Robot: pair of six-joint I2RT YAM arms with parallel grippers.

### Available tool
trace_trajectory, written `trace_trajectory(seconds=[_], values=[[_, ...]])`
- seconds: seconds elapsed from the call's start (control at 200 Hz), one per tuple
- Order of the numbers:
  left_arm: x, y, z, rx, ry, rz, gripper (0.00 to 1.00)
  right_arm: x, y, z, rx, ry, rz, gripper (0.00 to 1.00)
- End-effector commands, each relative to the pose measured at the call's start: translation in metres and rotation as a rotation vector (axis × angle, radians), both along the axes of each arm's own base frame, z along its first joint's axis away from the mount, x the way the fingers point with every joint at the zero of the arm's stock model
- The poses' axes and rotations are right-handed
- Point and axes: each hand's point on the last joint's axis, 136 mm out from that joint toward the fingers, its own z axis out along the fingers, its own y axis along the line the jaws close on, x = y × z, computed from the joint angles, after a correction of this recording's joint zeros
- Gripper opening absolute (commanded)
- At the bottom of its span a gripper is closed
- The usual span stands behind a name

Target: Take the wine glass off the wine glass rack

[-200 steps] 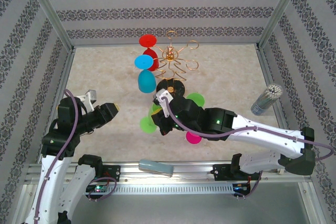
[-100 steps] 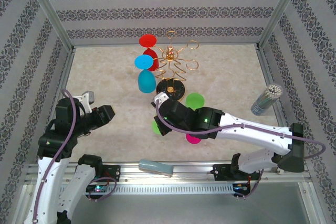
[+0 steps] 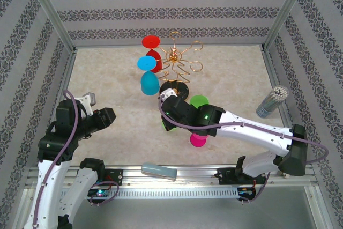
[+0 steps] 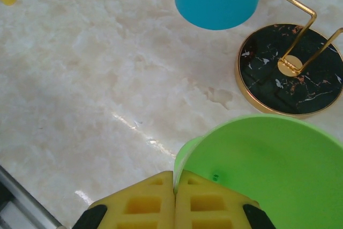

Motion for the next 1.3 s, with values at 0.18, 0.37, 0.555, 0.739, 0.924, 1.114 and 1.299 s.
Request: trace_trajectory(seconds=[0.18,0.37,0.555,0.739,0.924,1.114,1.299], values=[[-0.001,0.006,0.004,0.037,-0.008,0.009,0.43,0.018,-0.003,-0.017,-0.055,-0.008,-0.049,0.0],[-0.002,0.006,0.002,0.034,-0.006,0.01,0.43,0.024,-0.003,-0.03,-0.059,0.011,-0.062,0.0],[0.0,0.006,0.002,0.032,-0.007,0.014,0.43,0.03,-0.004,-0.037,-0.058,0.02,-0.071,0.0],[0.001,0.006,0.001,0.03,-0.003,0.014,0.43,0.034,-0.006,-0.046,-0.079,0.032,-0.08,0.0],[0.002,0.006,0.001,0.031,-0.002,0.015,0.43,0.037,-0.008,-0.052,-0.09,0.033,-0.089,0.0],[0.003,0.005,0.0,0.031,0.004,0.014,0.43,0.04,-0.011,-0.059,-0.108,0.041,-0.094,0.0],[0.004,0.005,-0.001,0.03,0.008,0.016,0.43,0.043,-0.011,-0.063,-0.119,0.044,-0.098,0.0]])
